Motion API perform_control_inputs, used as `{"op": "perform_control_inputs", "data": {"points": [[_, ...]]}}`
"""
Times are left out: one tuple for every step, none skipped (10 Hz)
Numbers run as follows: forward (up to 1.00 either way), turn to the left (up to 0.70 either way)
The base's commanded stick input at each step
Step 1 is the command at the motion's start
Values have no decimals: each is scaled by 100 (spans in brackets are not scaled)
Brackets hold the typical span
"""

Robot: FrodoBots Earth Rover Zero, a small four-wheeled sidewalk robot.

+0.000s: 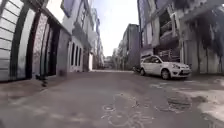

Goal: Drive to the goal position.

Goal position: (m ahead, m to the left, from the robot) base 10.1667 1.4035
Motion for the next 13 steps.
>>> {"op": "perform_control_inputs", "data": {"points": [[100,6],[100,6],[100,6],[100,6],[100,6],[100,6],[100,6],[100,6],[100,6],[100,6],[100,6],[100,6],[100,6]]}}
